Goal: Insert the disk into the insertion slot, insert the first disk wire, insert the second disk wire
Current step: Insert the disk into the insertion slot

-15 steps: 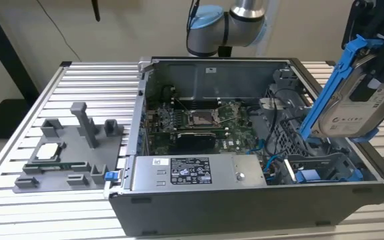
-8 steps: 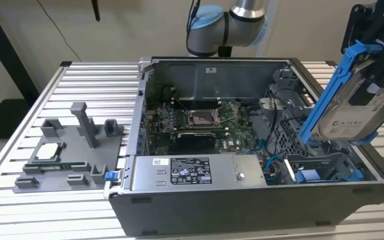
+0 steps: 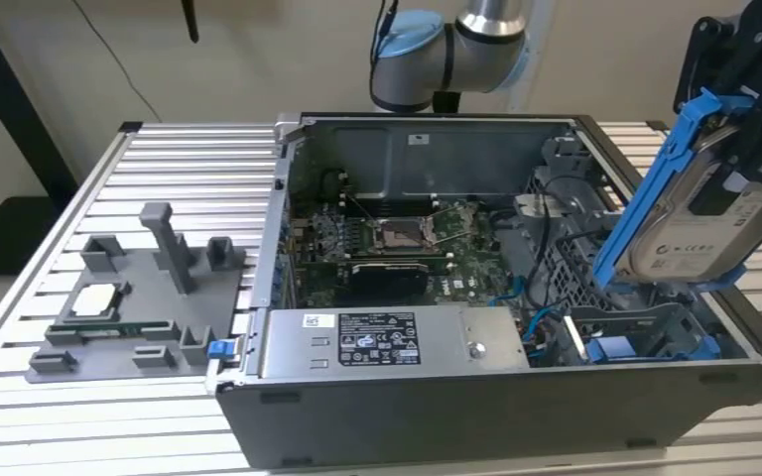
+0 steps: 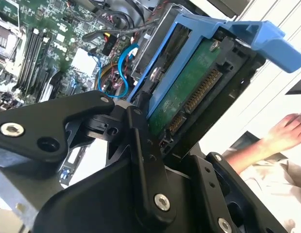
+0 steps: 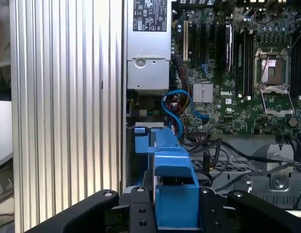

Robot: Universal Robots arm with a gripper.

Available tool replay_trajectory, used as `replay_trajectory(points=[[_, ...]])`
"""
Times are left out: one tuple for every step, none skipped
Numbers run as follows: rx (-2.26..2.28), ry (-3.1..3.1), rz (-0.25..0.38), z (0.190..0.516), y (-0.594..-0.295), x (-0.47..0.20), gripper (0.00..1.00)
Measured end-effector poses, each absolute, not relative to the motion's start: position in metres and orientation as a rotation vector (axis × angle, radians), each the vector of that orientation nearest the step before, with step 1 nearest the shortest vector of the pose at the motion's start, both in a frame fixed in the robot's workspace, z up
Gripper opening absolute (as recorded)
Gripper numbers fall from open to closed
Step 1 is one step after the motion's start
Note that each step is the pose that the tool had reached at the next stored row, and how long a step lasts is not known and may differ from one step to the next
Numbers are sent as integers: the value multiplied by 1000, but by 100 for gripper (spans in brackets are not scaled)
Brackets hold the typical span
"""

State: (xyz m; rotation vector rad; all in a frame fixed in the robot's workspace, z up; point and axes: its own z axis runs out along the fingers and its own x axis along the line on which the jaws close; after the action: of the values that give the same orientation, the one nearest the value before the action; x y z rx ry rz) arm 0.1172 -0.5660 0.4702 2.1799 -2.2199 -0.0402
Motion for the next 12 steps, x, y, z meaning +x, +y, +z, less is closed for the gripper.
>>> replay_trajectory(points=[[2180, -2220, -40, 470, -566, 117, 0], [2180, -2220, -40, 470, -566, 117, 0], [2180, -2220, -40, 470, -566, 117, 0], [2180, -2220, -40, 470, -566, 117, 0], [2180, -2220, -40, 470, -566, 117, 0], [2180, -2220, -40, 470, -566, 117, 0], [2180, -2220, -40, 470, -566, 117, 0], [2180, -2220, -40, 469, -566, 117, 0], [2180, -2220, -41, 469, -566, 117, 0], [2180, -2220, -40, 468, -566, 117, 0], [2180, -2220, -40, 466, -566, 117, 0], [2180, -2220, -40, 464, -566, 117, 0]])
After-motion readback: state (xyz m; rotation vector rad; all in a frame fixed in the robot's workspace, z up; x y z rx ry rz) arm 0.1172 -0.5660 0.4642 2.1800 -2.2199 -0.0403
